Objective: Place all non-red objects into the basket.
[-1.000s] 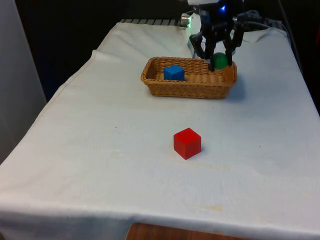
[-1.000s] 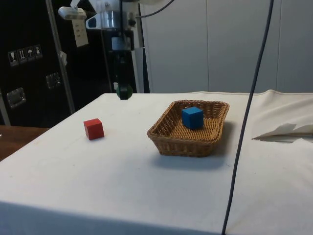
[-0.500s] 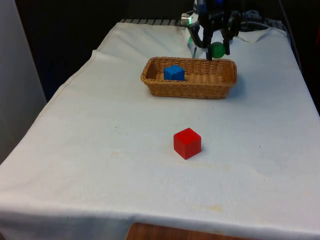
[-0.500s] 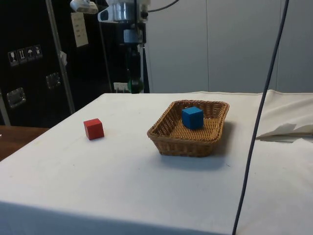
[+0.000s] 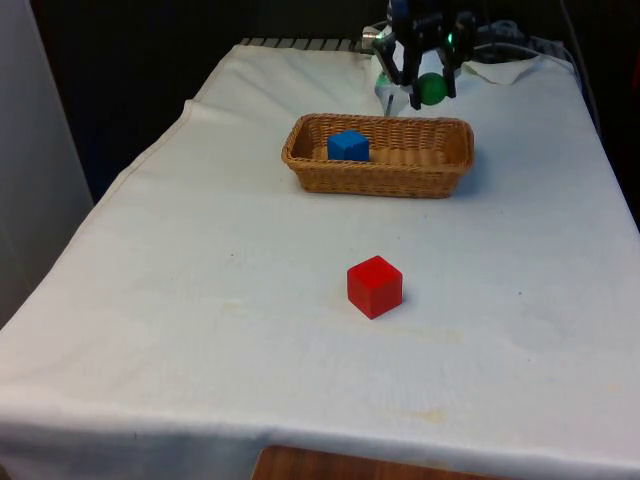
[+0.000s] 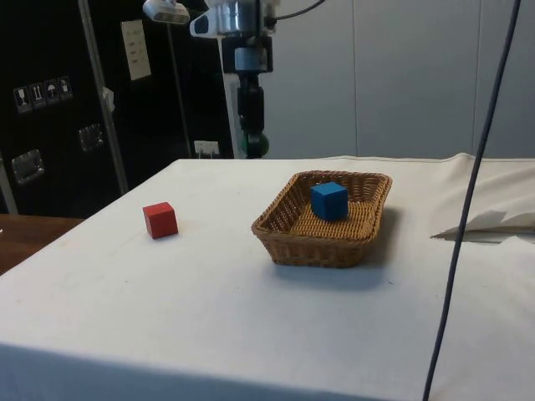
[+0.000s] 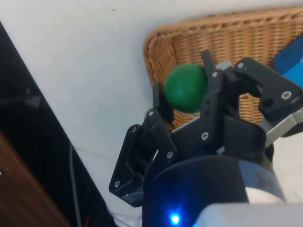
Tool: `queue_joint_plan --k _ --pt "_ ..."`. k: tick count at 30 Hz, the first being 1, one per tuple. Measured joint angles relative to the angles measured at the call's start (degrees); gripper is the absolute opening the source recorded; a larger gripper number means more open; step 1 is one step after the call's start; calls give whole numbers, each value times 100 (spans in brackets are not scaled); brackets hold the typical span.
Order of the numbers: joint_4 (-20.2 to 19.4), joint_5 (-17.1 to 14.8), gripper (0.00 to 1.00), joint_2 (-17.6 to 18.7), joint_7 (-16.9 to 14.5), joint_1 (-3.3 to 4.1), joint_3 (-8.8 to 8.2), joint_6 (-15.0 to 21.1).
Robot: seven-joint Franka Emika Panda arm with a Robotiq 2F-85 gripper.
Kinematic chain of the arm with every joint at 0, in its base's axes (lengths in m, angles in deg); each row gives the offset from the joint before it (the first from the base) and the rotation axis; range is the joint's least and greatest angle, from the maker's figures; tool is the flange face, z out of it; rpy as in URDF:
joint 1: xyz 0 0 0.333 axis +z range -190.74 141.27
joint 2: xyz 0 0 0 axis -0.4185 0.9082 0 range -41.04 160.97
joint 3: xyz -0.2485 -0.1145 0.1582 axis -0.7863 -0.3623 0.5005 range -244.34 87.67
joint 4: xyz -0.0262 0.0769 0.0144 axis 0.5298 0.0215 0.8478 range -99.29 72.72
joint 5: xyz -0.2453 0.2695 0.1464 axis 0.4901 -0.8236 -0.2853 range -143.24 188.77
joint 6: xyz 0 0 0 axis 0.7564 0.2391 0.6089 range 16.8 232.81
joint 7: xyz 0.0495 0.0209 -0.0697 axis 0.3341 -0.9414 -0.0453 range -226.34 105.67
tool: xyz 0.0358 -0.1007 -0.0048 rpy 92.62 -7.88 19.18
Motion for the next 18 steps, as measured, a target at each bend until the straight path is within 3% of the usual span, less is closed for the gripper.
queue_joint_plan --k 18 --pt "-773 -109 0 -441 -40 0 -40 235"
